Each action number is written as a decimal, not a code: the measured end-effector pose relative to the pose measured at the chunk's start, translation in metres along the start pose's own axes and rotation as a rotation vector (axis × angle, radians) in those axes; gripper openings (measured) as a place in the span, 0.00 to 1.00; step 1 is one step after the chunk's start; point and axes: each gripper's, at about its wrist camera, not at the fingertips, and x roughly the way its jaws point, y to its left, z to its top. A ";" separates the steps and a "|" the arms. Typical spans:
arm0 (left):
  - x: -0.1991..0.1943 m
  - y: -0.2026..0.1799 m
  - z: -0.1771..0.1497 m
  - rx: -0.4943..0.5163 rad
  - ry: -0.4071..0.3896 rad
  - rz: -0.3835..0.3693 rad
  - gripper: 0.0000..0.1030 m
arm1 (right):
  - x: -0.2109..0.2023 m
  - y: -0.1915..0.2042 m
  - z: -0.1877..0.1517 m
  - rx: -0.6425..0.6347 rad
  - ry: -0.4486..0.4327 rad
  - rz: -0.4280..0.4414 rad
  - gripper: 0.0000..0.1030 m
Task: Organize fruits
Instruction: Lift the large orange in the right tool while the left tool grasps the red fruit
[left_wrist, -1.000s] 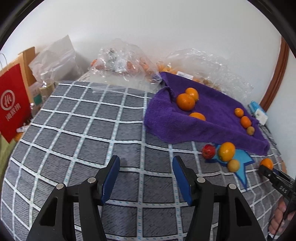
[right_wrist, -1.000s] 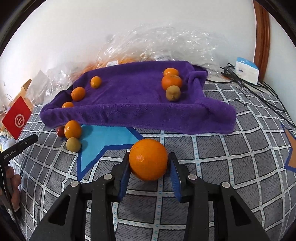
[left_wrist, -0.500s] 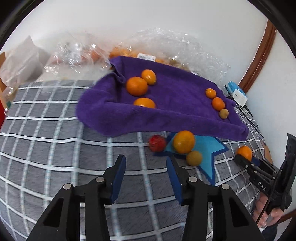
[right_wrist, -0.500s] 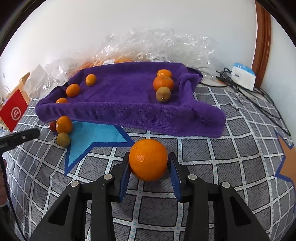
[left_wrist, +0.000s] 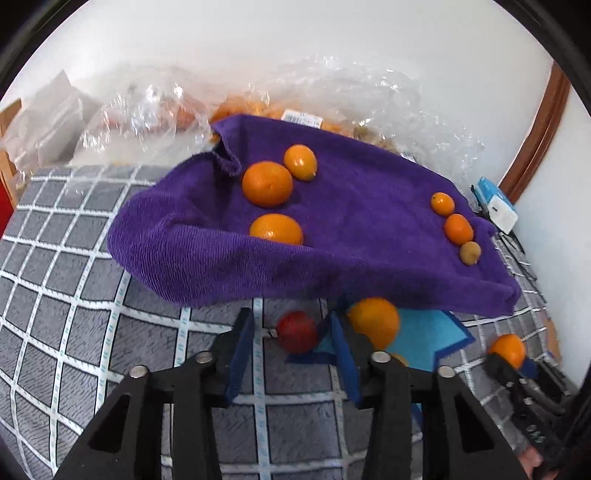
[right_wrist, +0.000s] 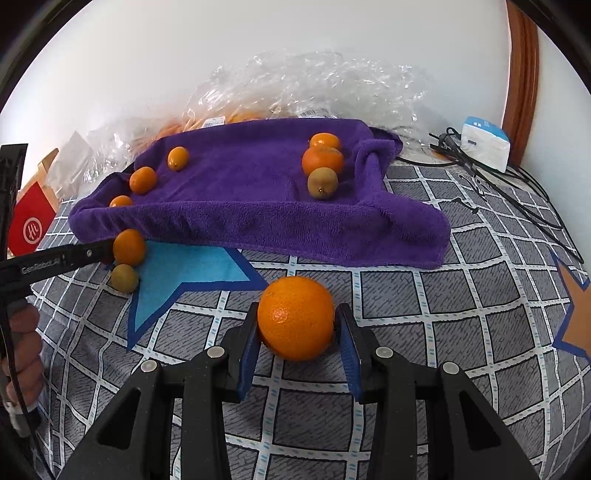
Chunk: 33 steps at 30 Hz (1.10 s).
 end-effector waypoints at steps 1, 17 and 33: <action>0.000 -0.001 -0.001 0.009 -0.009 0.010 0.27 | 0.000 0.000 0.000 0.002 0.000 0.001 0.38; -0.023 0.005 -0.005 -0.010 -0.117 -0.069 0.24 | -0.001 -0.003 -0.001 0.022 -0.006 0.018 0.38; -0.045 0.005 -0.003 0.002 -0.233 -0.080 0.24 | -0.011 -0.012 0.001 0.072 -0.048 0.041 0.38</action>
